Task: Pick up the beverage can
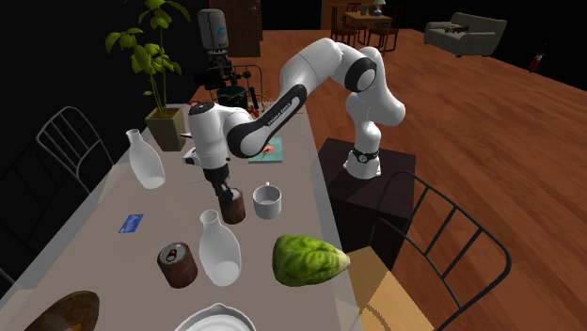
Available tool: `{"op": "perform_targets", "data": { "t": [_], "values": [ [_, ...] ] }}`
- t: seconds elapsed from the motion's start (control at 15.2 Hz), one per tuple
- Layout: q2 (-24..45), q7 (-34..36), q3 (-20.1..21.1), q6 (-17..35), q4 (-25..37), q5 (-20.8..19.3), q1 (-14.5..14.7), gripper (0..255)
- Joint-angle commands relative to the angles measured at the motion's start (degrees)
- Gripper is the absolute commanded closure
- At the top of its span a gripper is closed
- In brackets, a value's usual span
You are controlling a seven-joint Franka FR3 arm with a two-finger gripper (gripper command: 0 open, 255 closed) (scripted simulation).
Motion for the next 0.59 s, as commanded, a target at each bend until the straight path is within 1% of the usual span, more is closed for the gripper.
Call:
{"op": "perform_targets", "data": {
  "t": [0.0, 0.53],
  "values": [
    [-0.51, 0.13, -0.12, -0.80, 0.27, -0.20, 0.08, 255],
    [-2.82, 0.82, -0.73, -5.68, 2.97, -1.23, 0.25, 255]
  ]
}}
